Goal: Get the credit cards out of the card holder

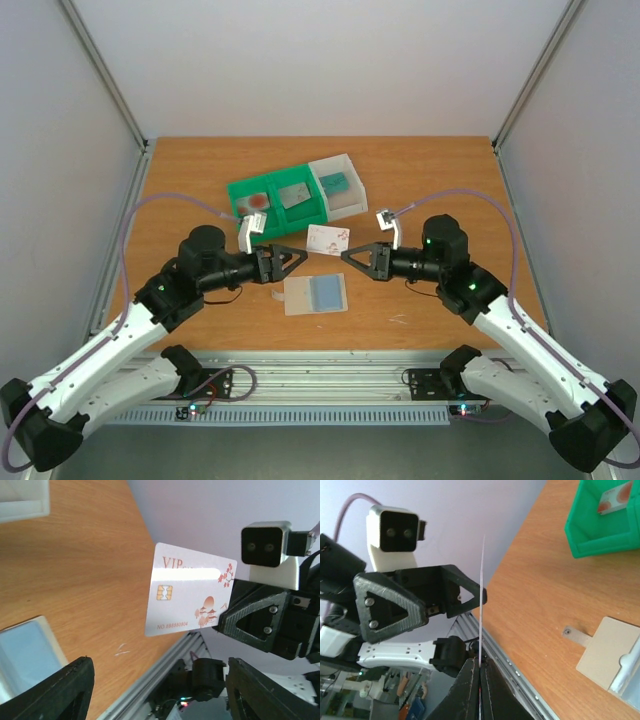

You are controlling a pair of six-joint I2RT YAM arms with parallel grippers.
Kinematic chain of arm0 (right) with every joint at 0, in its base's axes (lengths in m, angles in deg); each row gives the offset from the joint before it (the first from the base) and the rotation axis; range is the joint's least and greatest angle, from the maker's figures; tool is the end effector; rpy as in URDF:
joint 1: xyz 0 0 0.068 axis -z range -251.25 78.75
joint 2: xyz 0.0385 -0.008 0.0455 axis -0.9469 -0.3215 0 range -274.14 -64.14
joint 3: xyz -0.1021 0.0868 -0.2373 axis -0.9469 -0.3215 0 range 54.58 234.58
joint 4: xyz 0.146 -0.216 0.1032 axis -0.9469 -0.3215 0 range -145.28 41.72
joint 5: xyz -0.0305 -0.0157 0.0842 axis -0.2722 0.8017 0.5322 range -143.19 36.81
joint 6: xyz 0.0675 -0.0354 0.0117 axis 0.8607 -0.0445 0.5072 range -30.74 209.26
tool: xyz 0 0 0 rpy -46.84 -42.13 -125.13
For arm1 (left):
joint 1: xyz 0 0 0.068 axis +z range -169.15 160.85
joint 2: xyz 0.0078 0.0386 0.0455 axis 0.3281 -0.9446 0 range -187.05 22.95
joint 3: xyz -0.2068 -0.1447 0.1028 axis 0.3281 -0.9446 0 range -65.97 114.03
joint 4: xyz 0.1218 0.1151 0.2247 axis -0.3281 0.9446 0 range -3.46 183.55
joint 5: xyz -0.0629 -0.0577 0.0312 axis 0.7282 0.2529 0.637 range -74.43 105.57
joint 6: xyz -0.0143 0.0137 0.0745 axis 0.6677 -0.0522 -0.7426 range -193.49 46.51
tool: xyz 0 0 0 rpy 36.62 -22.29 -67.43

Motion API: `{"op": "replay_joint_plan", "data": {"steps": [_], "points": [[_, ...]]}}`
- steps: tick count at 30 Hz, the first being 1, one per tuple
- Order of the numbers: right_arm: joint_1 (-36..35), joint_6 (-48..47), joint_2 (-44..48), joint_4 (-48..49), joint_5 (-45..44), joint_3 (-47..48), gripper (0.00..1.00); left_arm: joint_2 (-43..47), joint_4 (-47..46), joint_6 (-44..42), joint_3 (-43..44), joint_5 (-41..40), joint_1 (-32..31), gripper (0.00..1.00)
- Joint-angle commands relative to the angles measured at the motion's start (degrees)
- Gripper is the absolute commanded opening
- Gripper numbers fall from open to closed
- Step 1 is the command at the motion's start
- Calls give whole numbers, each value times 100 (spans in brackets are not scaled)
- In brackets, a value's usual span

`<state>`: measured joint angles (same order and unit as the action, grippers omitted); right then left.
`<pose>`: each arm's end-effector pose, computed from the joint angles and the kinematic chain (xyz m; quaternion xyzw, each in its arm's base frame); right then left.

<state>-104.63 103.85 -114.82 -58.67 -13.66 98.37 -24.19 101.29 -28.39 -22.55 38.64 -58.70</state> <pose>0.1793 0.1681 0.3083 -0.3215 0.7150 0.4756 0.3990 0.1659 -0.1704 0.3070 0.0782 0.7997 -0.5056 0.3142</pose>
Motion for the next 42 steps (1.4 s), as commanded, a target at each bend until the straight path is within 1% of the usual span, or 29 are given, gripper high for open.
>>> {"op": "replay_joint_plan", "data": {"steps": [1,4,7,10,13,15,18,19,22,23,24,26,29,30,31,32,33,36,42], "points": [[8,-47,388,32,333,180,1,48,-1096,647,-128,522,22,71],[10,226,488,245,474,158,1,-82,-1586,923,-131,706,25,67],[8,394,501,301,489,125,1,-217,-2290,1292,-201,881,18,59],[12,637,502,593,584,-26,1,-319,-2679,1488,-239,1005,18,38],[8,761,453,652,594,-84,1,-294,-2937,1694,-350,1010,22,13],[14,807,437,708,584,-125,1,-230,-2997,1815,-445,982,18,2],[10,809,405,737,555,-182,1,-119,-2784,1754,-468,884,18,1],[8,801,395,714,521,-204,3,-82,-2703,1707,-466,842,19,0],[8,738,372,530,367,-226,14,9,-2477,1513,-494,681,22,0],[8,676,385,393,292,-231,19,38,-2303,1427,-486,585,18,0],[8,634,389,297,219,-232,28,68,-2136,1275,-461,481,19,0],[8,523,394,63,45,-222,43,118,-1702,1016,-384,246,18,0],[8,296,360,-396,-254,-143,59,189,-1039,630,-240,-176,18,0],[9,210,347,-542,-353,-95,70,207,-896,525,-197,-321,18,1],[8,138,322,-691,-459,-53,84,214,-749,414,-148,-489,19,0],[8,54,298,-846,-557,5,97,200,-611,344,-98,-653,18,0],[8,-35,276,-1019,-700,98,98,178,-490,237,-51,-813,18,0],[8,-266,226,-1549,-1058,334,99,99,-166,-114,20,-1499,22,0],[9,-437,350,-2266,-1811,575,98,-118,-263,-598,3,-2590,226,0]]}}
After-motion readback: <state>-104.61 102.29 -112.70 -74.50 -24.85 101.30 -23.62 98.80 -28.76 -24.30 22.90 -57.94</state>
